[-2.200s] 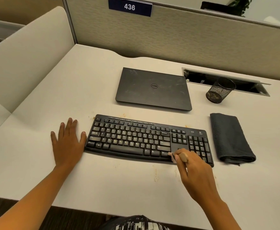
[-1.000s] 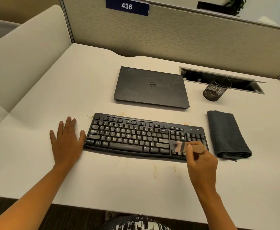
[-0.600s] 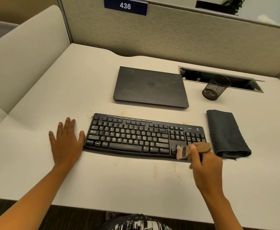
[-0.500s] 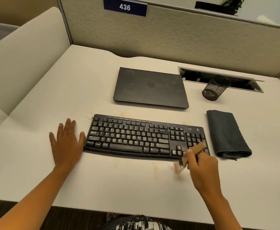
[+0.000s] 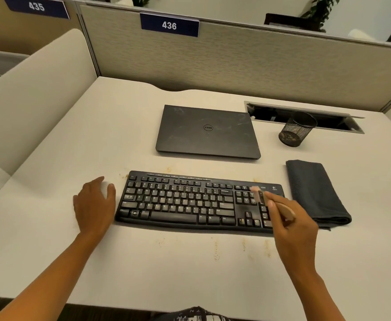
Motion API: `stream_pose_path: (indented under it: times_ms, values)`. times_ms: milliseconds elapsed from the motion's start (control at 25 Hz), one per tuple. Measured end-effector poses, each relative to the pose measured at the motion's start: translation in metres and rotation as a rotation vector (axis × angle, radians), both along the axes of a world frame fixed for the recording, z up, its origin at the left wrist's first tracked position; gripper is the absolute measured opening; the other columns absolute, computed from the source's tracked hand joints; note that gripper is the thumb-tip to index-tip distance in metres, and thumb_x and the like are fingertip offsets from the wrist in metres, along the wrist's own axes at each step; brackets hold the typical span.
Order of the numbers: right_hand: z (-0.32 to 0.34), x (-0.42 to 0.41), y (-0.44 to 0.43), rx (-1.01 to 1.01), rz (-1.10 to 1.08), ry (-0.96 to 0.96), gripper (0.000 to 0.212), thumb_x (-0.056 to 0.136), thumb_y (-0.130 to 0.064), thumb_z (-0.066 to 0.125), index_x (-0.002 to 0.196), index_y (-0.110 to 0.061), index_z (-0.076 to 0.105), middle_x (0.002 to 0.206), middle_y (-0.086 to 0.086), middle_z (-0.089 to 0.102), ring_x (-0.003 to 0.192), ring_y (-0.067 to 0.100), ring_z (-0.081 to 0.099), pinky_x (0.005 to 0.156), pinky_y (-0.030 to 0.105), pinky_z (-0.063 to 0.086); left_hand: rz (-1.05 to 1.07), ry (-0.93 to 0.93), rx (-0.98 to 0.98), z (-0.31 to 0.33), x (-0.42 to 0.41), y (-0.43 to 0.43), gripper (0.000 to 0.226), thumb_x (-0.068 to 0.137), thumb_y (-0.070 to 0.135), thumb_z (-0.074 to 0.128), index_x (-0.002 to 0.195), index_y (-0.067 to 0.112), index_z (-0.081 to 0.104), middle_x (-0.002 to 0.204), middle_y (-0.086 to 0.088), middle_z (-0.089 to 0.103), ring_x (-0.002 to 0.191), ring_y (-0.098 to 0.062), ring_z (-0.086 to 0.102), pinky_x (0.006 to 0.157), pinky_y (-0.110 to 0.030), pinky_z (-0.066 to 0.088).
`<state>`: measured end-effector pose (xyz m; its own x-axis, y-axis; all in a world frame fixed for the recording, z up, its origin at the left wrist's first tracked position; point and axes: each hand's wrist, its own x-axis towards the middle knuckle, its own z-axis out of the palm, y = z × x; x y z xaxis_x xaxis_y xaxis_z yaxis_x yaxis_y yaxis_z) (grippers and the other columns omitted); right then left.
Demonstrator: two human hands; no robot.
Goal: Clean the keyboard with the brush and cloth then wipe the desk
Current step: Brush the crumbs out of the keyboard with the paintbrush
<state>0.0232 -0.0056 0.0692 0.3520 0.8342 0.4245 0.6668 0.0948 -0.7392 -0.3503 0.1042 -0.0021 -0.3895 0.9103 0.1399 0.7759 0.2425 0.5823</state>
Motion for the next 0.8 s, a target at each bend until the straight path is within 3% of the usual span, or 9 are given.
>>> stream_pose_path:
  times_ms: [80, 200, 400, 640, 800]
  values:
    - [0.005, 0.006, 0.016, 0.039, -0.003, -0.033, 0.027, 0.093, -0.013, 0.059, 0.118, -0.008, 0.067, 0.096, 0.000, 0.067, 0.087, 0.007, 0.061, 0.072, 0.007, 0.048, -0.072, -0.022, 0.047, 0.012, 0.019, 0.001, 0.040, 0.099, 0.030, 0.050, 0.135, 0.011, 0.052, 0.141, -0.015, 0.050, 0.130, -0.034, 0.045, 0.115, -0.051, 0.027]
    - [0.006, 0.022, 0.050, 0.063, -0.020, -0.114, 0.033, 0.096, -0.015, 0.055, 0.128, -0.009, 0.061, 0.096, 0.000, 0.065, 0.079, 0.012, 0.057, 0.067, 0.012, 0.047, -0.292, 0.084, 0.078, 0.015, 0.052, 0.003, 0.045, 0.099, 0.034, 0.049, 0.139, 0.012, 0.049, 0.150, -0.008, 0.043, 0.141, -0.025, 0.035, 0.120, -0.049, 0.010]
    - [-0.004, 0.068, 0.122, 0.047, -0.096, -0.394, 0.035, 0.097, -0.017, 0.055, 0.131, -0.011, 0.058, 0.099, 0.010, 0.065, 0.082, 0.023, 0.058, 0.061, 0.029, 0.048, -0.574, 0.275, 0.053, 0.010, 0.093, 0.012, 0.073, 0.092, 0.059, 0.017, 0.148, 0.018, 0.040, 0.157, -0.001, 0.032, 0.148, -0.017, 0.019, 0.120, -0.045, -0.010]
    - [-0.028, 0.112, 0.199, -0.047, -0.060, -0.656, 0.038, 0.090, -0.008, 0.064, 0.128, -0.007, 0.061, 0.100, 0.018, 0.066, 0.082, 0.034, 0.058, 0.053, 0.038, 0.050, -0.633, 0.314, -0.036, -0.005, 0.109, 0.018, 0.092, 0.085, 0.072, -0.015, 0.155, 0.023, 0.021, 0.162, 0.005, 0.013, 0.150, -0.011, 0.001, 0.119, -0.040, -0.011]
    - [-0.045, 0.131, 0.234, -0.139, -0.077, -0.697, 0.040, 0.088, -0.003, 0.066, 0.127, -0.007, 0.061, 0.101, 0.020, 0.065, 0.083, 0.038, 0.058, 0.052, 0.040, 0.050, -0.624, 0.337, -0.052, -0.012, 0.109, 0.016, 0.076, 0.093, 0.065, -0.006, 0.155, 0.026, 0.015, 0.162, 0.007, 0.010, 0.150, -0.010, 0.000, 0.121, -0.038, -0.007]
